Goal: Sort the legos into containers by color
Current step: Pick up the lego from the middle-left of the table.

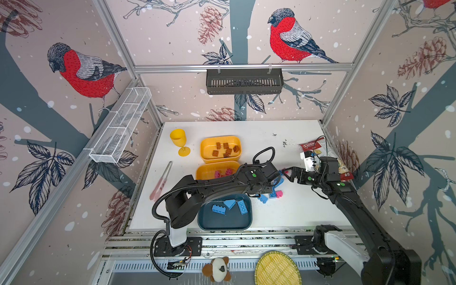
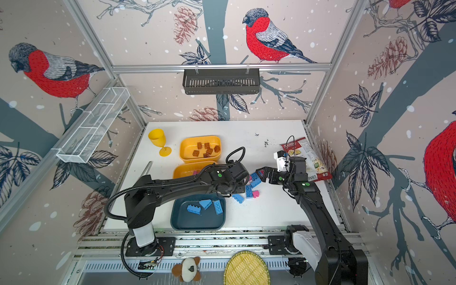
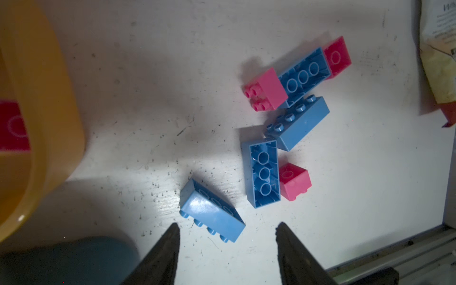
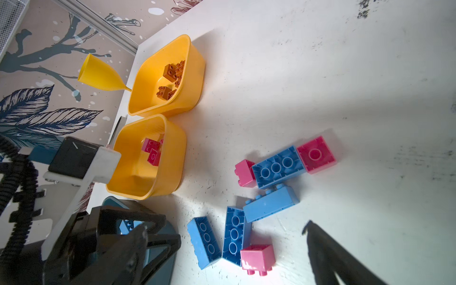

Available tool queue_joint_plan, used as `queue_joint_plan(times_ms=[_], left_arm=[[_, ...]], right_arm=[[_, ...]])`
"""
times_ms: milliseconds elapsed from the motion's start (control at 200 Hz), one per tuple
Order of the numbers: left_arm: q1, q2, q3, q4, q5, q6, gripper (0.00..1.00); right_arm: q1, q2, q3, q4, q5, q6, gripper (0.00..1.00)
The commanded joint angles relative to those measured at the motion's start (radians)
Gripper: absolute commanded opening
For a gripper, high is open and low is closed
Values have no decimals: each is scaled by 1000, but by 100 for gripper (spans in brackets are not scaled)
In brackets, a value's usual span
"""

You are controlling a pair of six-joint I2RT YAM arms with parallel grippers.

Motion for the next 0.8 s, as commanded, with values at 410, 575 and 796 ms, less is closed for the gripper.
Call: queue_joint_plan(times_ms=[410,575,796], left_arm=[[-41,153,52,-50,-22,-271,58],[-41,185,74,-66,-30,-275,53],[-31,209,80,-75,-26,-263,42]], right_arm=[[0,-61,-69,50,-28,48,100],[-1,-74,-88,35,-29,62,100],[-2,-73,-83,23,-19,60,100]])
